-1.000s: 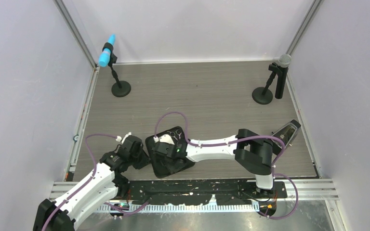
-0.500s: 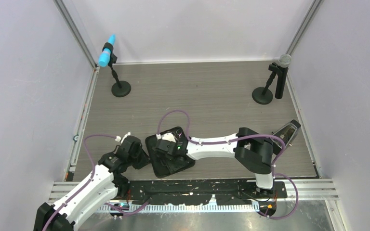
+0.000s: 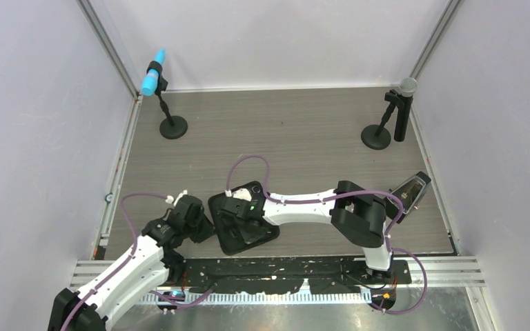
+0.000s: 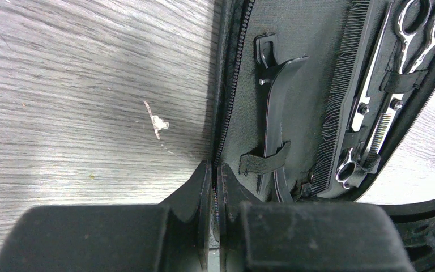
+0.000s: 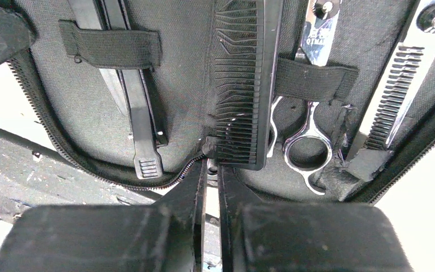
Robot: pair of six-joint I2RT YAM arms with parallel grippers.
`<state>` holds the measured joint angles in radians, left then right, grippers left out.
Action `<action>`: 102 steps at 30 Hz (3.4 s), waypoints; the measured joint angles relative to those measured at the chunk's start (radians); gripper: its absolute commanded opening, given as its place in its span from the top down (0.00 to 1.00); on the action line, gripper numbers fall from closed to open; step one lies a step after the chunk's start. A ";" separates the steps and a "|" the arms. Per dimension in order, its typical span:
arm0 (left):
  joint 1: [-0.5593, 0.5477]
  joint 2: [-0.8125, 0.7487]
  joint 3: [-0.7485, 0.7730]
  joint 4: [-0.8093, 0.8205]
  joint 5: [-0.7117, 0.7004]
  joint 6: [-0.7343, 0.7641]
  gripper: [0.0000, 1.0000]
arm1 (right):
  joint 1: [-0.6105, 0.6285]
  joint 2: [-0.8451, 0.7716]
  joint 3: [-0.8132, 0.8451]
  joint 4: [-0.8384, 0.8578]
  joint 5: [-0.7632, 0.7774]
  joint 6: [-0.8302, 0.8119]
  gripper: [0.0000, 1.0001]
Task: Sort the hair-cutting tools
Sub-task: Place the comb in the hairdressing tool bag.
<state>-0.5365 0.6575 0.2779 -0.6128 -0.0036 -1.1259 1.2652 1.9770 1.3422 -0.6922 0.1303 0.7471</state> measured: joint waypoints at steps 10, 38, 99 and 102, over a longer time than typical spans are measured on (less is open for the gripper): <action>0.000 0.003 0.000 0.002 -0.002 0.000 1.00 | 0.011 -0.038 -0.020 0.018 0.018 -0.017 0.95; 0.007 0.375 0.209 0.088 -0.032 0.215 0.96 | -0.048 -0.428 -0.254 0.002 0.041 -0.148 0.54; -0.063 0.426 0.113 0.365 -0.025 -0.036 0.67 | -0.690 -0.024 -0.097 0.402 -0.454 -0.612 0.76; -0.055 0.464 0.140 0.361 0.000 -0.008 0.62 | -0.694 -0.080 -0.173 0.422 -0.430 -0.570 0.74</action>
<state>-0.5911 1.1217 0.4175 -0.2520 -0.0040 -1.1339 0.5716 1.8973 1.1694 -0.2707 -0.2996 0.1772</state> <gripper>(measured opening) 0.335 0.243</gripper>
